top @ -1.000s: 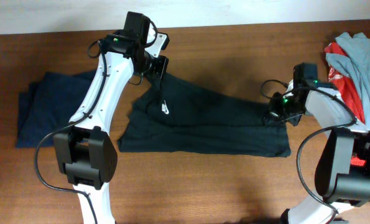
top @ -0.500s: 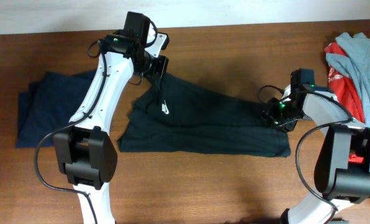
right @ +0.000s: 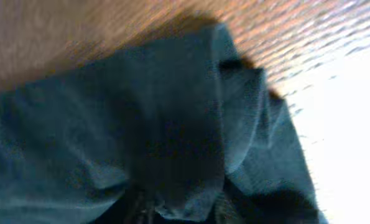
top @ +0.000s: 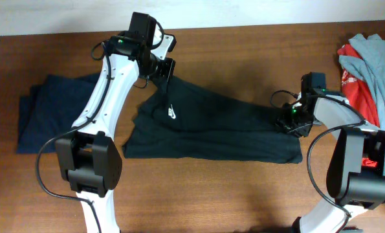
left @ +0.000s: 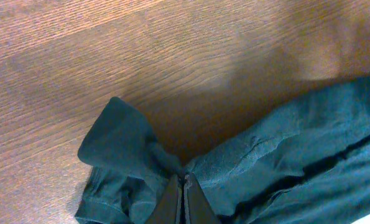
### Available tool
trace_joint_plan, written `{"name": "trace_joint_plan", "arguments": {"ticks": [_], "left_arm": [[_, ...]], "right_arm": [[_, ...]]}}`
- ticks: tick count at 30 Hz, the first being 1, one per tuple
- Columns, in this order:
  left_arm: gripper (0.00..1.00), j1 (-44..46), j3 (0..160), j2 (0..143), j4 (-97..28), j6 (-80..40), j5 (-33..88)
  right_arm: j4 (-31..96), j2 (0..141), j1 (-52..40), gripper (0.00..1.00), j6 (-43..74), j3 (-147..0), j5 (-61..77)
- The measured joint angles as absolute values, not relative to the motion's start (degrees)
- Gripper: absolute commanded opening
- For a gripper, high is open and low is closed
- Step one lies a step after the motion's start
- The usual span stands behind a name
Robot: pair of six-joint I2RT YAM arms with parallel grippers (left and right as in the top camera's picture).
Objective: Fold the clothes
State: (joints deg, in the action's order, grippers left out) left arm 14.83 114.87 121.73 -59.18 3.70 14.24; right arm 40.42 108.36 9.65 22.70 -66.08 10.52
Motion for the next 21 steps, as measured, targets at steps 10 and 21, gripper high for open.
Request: {"name": "trace_joint_plan", "arguments": {"ticks": [10,21], "left_arm": [[0.01,14.83,114.87,121.73,-59.37,3.70,14.24],[0.01,14.83,117.03,121.73,-65.56,3.73,14.09]], "right_arm": [[39.92,108.40,9.67,0.04,19.79,-66.41,9.63],[51.11,102.61,12.58,0.04,15.88,-76.64,8.62]]}}
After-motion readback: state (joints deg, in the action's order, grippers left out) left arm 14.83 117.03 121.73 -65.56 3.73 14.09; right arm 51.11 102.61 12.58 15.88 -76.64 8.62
